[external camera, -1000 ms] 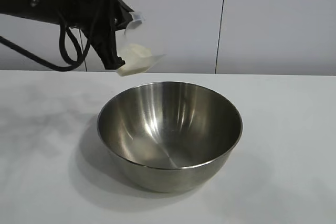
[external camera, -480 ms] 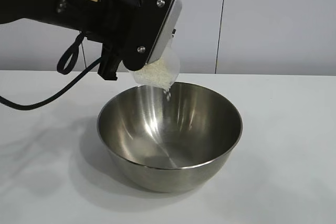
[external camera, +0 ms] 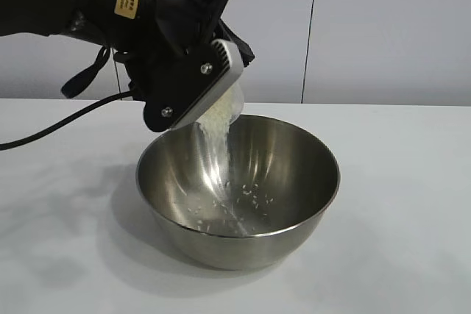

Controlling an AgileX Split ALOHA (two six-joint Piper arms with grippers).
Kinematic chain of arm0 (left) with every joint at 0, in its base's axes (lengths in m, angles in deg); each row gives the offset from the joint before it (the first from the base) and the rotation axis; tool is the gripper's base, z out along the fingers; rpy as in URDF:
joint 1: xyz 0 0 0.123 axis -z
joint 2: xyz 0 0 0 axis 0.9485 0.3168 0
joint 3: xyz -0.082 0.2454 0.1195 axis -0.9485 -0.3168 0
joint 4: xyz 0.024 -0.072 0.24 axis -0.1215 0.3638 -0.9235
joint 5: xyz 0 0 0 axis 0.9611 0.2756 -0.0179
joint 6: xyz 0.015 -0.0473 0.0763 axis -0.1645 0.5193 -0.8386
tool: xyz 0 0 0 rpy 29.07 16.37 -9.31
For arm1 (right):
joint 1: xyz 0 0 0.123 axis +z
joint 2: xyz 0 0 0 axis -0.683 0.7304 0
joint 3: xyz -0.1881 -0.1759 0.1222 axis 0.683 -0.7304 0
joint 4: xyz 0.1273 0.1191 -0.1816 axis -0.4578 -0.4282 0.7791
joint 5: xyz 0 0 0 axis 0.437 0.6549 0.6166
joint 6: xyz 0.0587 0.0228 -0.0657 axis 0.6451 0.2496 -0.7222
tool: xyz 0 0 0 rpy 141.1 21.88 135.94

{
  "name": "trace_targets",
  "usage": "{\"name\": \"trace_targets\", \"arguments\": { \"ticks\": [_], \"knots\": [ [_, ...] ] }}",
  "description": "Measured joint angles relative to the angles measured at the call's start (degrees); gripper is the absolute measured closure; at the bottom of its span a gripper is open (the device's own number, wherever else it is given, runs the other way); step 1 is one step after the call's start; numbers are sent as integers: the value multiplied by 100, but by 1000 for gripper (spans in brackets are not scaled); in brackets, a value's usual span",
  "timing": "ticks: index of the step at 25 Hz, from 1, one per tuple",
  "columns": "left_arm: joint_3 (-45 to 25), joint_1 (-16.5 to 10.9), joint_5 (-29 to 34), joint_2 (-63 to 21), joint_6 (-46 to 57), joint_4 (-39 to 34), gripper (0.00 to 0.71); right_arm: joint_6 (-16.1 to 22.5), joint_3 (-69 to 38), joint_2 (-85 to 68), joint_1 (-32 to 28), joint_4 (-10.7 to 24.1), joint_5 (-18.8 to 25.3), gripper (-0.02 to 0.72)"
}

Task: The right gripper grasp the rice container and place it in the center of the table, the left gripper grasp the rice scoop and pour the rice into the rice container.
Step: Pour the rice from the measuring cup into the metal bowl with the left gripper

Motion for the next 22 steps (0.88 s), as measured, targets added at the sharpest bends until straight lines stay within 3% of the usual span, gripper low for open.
{"name": "trace_targets", "arguments": {
  "ticks": [13, 16, 19, 22],
  "knots": [
    [0, 0, -426, 201, 7, -268, 704, 0, 0, 0, 0, 0, -5, 82],
    [0, 0, -566, 201, 731, -268, 704, 0, 0, 0, 0, 0, -5, 82],
    [0, 0, -1138, 201, 1621, -288, 704, 0, 0, 0, 0, 0, -5, 82],
    [0, 0, -1265, 201, 1608, -599, 704, 0, 0, 0, 0, 0, -5, 82]
  ]
}}
